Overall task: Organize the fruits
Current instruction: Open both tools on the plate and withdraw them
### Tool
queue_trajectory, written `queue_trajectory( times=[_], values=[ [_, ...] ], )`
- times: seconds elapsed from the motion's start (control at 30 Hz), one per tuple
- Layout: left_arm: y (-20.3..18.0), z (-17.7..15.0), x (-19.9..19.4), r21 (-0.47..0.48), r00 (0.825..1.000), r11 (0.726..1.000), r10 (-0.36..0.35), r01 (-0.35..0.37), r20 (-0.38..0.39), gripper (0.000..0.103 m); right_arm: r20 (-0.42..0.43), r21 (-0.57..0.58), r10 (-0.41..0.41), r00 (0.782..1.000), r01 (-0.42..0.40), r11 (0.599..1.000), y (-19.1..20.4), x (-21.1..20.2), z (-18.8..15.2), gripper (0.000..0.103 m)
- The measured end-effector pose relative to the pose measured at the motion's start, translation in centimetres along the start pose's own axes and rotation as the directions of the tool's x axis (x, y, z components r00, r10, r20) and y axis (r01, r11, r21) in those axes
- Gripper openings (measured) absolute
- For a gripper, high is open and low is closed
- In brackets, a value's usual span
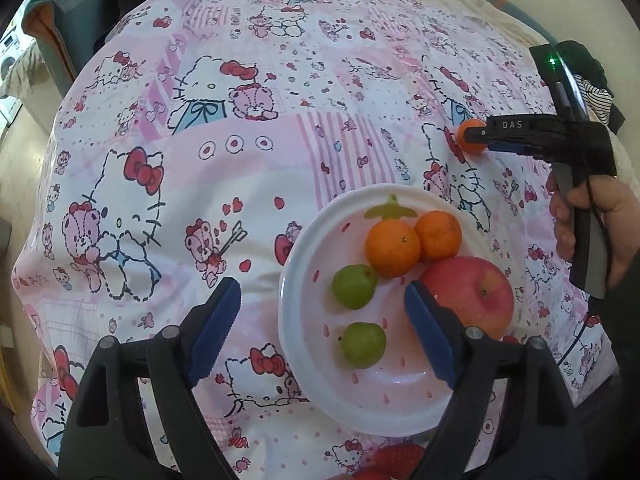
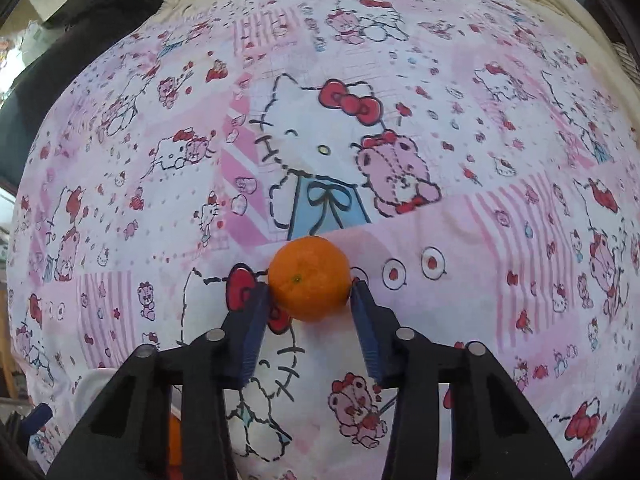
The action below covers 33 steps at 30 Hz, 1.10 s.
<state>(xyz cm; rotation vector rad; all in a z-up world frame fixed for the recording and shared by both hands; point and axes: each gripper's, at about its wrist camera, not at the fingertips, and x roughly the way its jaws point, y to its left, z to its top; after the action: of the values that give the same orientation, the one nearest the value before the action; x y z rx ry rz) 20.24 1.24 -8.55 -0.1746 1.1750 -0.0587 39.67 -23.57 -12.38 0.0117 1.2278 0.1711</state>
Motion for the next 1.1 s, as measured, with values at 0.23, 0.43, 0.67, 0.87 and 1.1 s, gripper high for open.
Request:
queue_trajectory(
  times=[0.23, 0.43, 0.67, 0.87, 1.1],
  values=[
    [1.0, 0.0, -1.1, -0.039, 1.000, 0.999, -0.002, 0.002, 0.018, 0.082, 0.016, -0.061, 0.111, 0.994, -0.109, 0.992, 1.7, -4.7, -2.8, 0.042],
    [2.6, -0.8, -3.2, -0.092, 0.999, 0.996, 0.011, -0.007, 0.047, 0.082, -0.001, -0.095, 0.264, 0.964, -0.263, 0.960, 5.2, -11.3, -9.2, 0.042],
    [4.9, -2.7, -5.0, -0.173, 0.999, 0.985, 0.009, 0.001, 0.054, 0.082, -0.101, -0.139, 0.327, 0.939, -0.339, 0.930, 10.9, -12.7, -18.0, 0.042],
    [6.4, -5.4, -6.5, -0.205, 0.998, 0.979, 0.019, -0.008, 0.052, 0.082, -0.133, -0.089, 0.308, 0.942, -0.321, 0.943, 12.4, -10.1, -20.5, 0.042],
    [7.1, -7.4, -7.7, -0.196, 0.997, 0.980, 0.049, -0.037, 0.053, 0.082, -0.144, -0.040, 0.282, 0.948, -0.290, 0.956, 12.5, -8.2, -21.2, 0.045]
  ],
)
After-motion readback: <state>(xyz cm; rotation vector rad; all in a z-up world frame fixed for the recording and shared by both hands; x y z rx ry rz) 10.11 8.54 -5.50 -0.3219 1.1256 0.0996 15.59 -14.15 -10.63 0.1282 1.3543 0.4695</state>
